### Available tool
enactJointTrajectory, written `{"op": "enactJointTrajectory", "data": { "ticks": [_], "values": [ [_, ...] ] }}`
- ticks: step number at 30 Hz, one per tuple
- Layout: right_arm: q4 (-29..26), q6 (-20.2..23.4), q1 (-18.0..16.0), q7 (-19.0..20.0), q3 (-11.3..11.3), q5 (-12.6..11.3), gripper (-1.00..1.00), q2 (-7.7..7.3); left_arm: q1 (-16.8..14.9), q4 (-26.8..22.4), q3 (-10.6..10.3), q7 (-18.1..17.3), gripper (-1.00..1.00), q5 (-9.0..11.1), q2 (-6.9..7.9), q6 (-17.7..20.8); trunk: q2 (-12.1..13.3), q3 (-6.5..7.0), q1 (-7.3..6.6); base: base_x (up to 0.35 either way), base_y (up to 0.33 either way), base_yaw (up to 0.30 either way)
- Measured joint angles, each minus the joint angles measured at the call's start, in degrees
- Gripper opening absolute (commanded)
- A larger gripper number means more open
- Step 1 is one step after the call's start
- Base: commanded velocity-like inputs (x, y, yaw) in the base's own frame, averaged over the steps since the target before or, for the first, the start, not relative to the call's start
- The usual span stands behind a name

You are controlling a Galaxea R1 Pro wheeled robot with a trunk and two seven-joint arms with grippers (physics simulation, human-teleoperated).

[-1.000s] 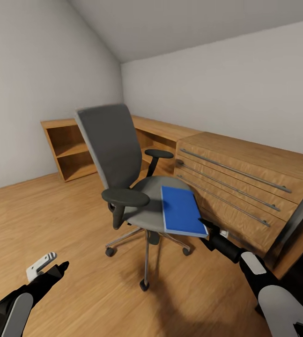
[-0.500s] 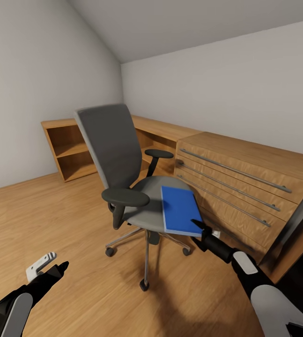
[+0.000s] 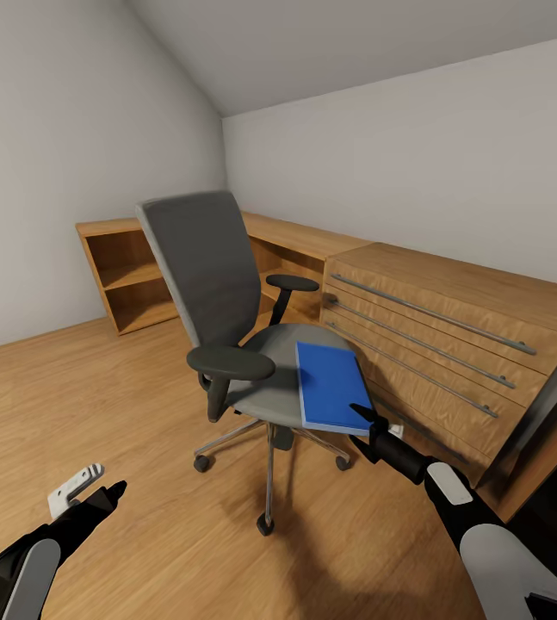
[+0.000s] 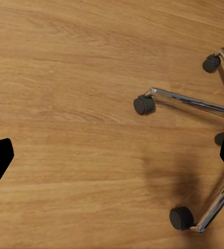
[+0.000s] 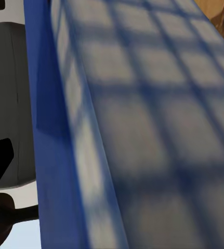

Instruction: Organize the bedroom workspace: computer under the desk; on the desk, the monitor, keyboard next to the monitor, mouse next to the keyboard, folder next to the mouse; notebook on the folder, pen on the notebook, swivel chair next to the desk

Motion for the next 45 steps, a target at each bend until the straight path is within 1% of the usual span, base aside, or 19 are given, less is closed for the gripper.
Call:
{"op": "enactJointTrajectory", "data": {
  "ticks": [3,4,5,7,19,25,39,45],
  "values": [
    [-0.01,0.0,0.0,0.0,0.05,0.0,1.0,0.0,0.0,0.0,-0.01,0.0,1.0,0.0,0.0,0.0,0.0,0.0,0.0,0.0,0.0,0.0],
    [-0.01,0.0,0.0,0.0,0.06,0.0,-1.0,0.0,0.0,0.01,-0.01,0.0,1.0,0.0,0.0,0.0,0.0,0.0,0.0,0.0,0.0,0.0],
    [-0.01,0.01,0.0,-0.01,0.06,-0.02,-1.0,0.0,0.0,0.01,-0.01,0.0,1.0,0.0,0.01,0.0,0.0,0.0,0.0,0.0,0.0,0.0],
    [-0.06,0.29,-0.02,0.06,0.02,-0.81,-1.0,0.01,0.0,-0.03,0.0,0.02,1.0,0.0,0.0,0.0,0.0,0.0,0.0,0.0,0.0,0.0],
    [-0.09,0.19,0.01,0.03,0.02,-0.38,-1.0,0.0,0.0,0.01,0.0,0.0,1.0,0.04,-0.01,0.0,0.0,0.0,0.0,0.0,0.0,0.0],
    [-0.19,0.21,0.0,0.01,0.06,-0.35,-1.0,0.0,0.0,-0.01,-0.04,0.05,1.0,-0.02,-0.02,0.0,0.08,1.32,-0.16,0.0,0.0,0.0],
    [-0.45,0.53,-0.01,0.35,0.06,-0.43,-1.0,-0.35,0.0,0.21,-0.07,0.16,1.0,0.0,0.02,-0.07,5.68,3.84,-3.23,-0.001,0.0,0.0],
    [-0.43,0.46,0.0,0.35,0.07,-0.18,-1.0,-0.4,0.0,0.66,-0.09,0.17,1.0,0.0,-0.01,-0.09,8.09,4.92,-4.51,-0.221,0.0,0.0]
  ]
}}
